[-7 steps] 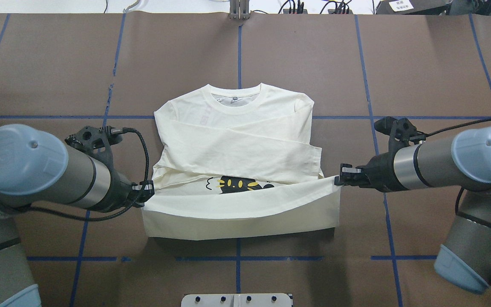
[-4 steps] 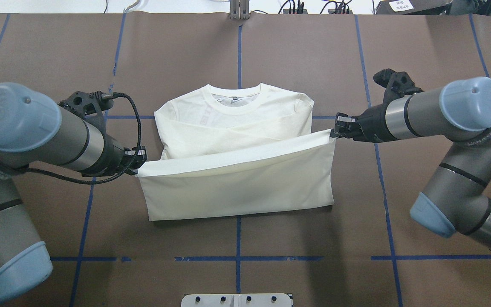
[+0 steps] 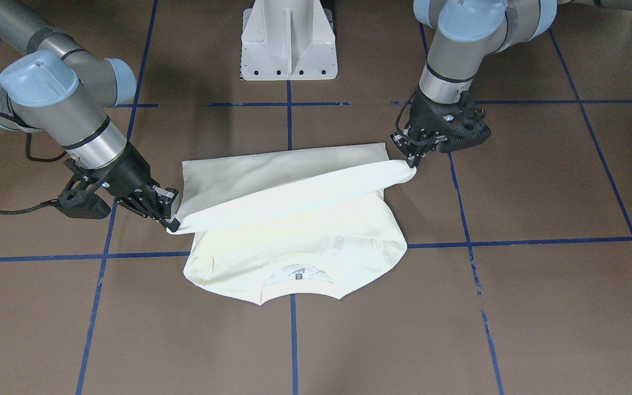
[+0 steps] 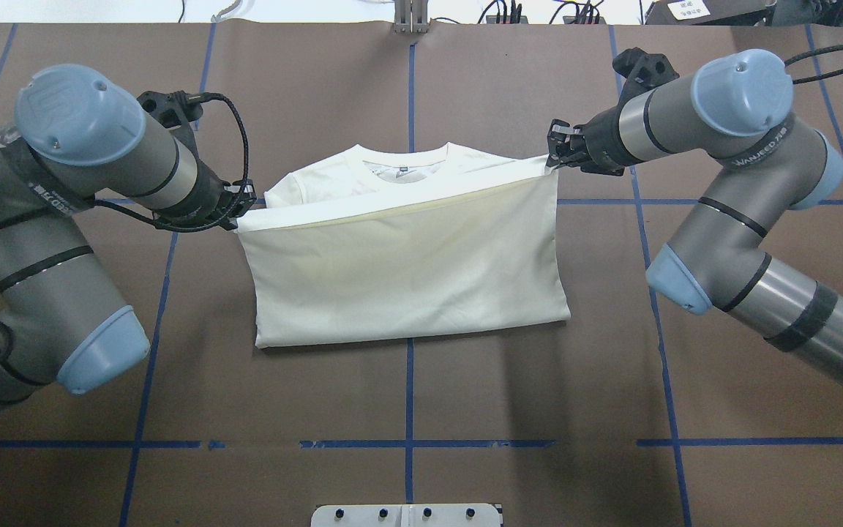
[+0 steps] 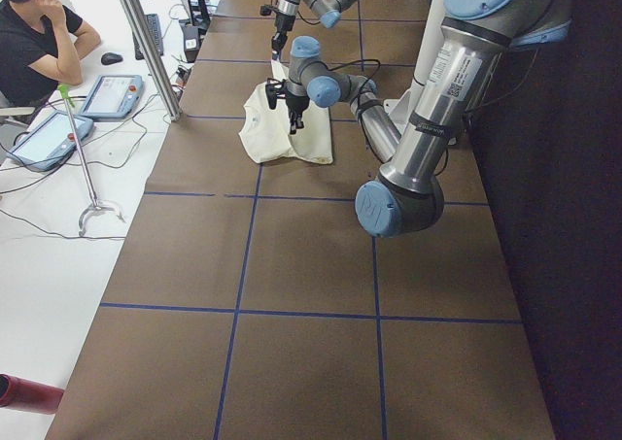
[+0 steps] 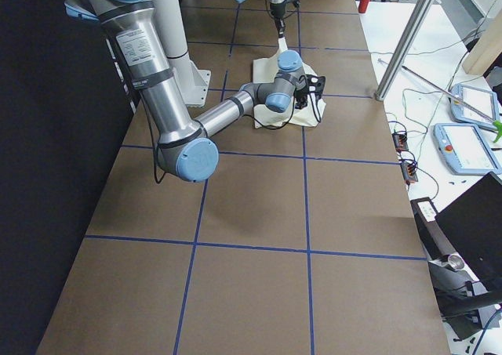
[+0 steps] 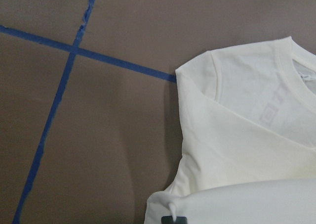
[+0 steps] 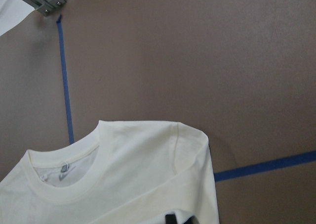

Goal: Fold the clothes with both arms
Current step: 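Lay the hem down near the collar with both grippers and hold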

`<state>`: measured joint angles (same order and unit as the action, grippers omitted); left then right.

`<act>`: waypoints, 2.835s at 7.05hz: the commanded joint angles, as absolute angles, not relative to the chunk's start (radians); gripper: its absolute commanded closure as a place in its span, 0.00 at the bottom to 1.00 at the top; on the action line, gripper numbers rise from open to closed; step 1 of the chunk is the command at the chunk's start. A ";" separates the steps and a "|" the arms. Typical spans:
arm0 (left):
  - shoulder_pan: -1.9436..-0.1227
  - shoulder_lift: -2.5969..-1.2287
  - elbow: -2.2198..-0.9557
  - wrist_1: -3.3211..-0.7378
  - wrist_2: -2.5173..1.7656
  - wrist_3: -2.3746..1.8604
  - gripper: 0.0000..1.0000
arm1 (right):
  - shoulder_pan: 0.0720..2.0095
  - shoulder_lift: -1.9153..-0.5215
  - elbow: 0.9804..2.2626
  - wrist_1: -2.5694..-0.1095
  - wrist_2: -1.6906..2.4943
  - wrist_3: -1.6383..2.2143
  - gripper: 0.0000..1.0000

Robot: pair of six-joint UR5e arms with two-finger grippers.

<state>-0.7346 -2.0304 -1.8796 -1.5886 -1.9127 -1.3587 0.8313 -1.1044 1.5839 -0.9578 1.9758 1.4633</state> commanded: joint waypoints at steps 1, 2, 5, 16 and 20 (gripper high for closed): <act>-0.767 -2.048 -1.710 -1.763 -1.911 -1.356 1.00 | 0.851 -1.016 1.450 -0.957 1.977 1.460 1.00; -0.776 -2.084 -1.653 -1.787 -1.911 -1.358 1.00 | 0.853 -0.999 1.415 -0.956 1.977 1.460 1.00; -0.795 -2.170 -1.511 -1.834 -1.907 -1.373 1.00 | 0.847 -0.965 1.346 -0.956 1.970 1.457 1.00; -0.795 -2.209 -1.404 -1.901 -1.902 -1.393 0.57 | 0.844 -0.928 1.273 -0.953 1.974 1.456 0.76; -0.810 -2.174 -1.533 -1.873 -1.908 -1.364 0.00 | 0.827 -1.004 1.378 -0.953 2.022 1.416 0.00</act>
<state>-0.8055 -2.1948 -1.4715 -1.8903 -1.9043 -1.3698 0.8387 -0.9603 1.3166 -0.9512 1.9952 1.4181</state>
